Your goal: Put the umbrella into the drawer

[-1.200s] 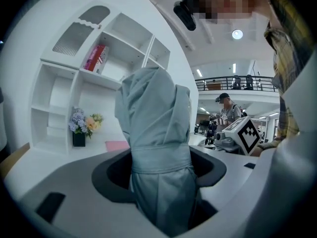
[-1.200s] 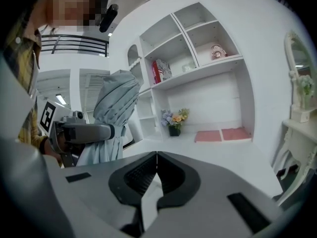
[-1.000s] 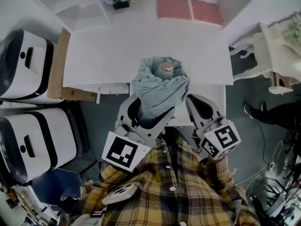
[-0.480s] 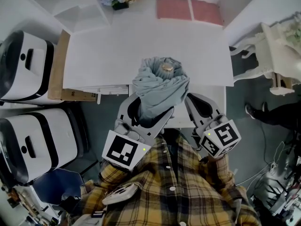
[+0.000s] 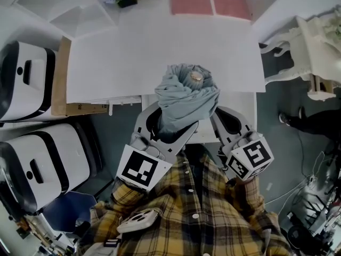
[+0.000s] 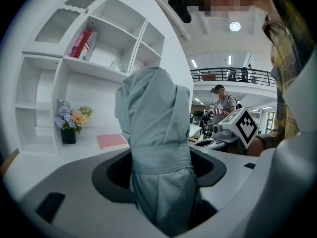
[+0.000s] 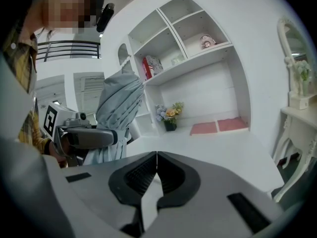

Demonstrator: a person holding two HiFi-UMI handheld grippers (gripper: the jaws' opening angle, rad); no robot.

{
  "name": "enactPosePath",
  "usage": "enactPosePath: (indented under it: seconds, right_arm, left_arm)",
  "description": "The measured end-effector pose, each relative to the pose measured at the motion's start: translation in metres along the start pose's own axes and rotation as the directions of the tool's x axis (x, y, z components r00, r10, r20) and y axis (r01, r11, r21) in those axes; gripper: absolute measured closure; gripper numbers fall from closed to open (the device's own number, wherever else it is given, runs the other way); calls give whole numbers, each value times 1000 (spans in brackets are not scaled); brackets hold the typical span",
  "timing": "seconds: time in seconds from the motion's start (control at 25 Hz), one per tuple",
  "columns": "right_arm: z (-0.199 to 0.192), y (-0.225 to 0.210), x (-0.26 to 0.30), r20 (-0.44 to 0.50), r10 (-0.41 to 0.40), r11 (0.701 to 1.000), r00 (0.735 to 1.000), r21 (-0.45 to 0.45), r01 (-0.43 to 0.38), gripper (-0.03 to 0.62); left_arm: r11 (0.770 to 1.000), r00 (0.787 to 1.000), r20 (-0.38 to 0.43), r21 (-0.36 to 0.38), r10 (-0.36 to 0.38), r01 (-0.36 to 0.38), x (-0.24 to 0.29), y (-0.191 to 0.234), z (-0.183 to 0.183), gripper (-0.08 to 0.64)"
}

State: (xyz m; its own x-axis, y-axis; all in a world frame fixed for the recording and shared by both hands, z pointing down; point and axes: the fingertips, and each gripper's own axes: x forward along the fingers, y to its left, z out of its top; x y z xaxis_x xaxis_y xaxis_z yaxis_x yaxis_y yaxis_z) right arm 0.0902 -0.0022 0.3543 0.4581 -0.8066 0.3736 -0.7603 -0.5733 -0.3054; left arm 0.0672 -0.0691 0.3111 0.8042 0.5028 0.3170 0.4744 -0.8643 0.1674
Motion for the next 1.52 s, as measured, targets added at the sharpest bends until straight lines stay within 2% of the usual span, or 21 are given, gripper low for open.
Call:
enactPosePath:
  seconds: [0.28, 0.48, 0.88, 1.2, 1.44, 1.52]
  right_arm:
    - [-9, -25, -8, -1, -45, 998, 999, 41, 45, 575]
    - [-20, -33, -15, -12, -68, 995, 998, 77, 69, 575]
    - [-50, -57, -25, -47, -101, 986, 994, 127, 107, 575]
    - [-82, -59, -27, -106, -104, 980, 989, 157, 120, 575]
    - [-100, -60, -32, -147, -112, 978, 983, 159, 135, 575]
    - [-105, -60, -33, -155, -113, 977, 981, 164, 139, 575]
  left_arm:
    - [998, 997, -61, 32, -56, 58, 30, -11, -18, 244]
    - [995, 988, -118, 19, -95, 98, 42, -18, -36, 244]
    - [981, 956, -253, 89, -147, 175, 68, -28, -80, 244]
    - [960, 910, -363, 112, -200, 256, 81, -35, -127, 244]
    - [959, 870, -442, 71, -218, 275, 92, -33, -169, 244]
    - [955, 853, -476, 78, -216, 286, 93, -32, -184, 244]
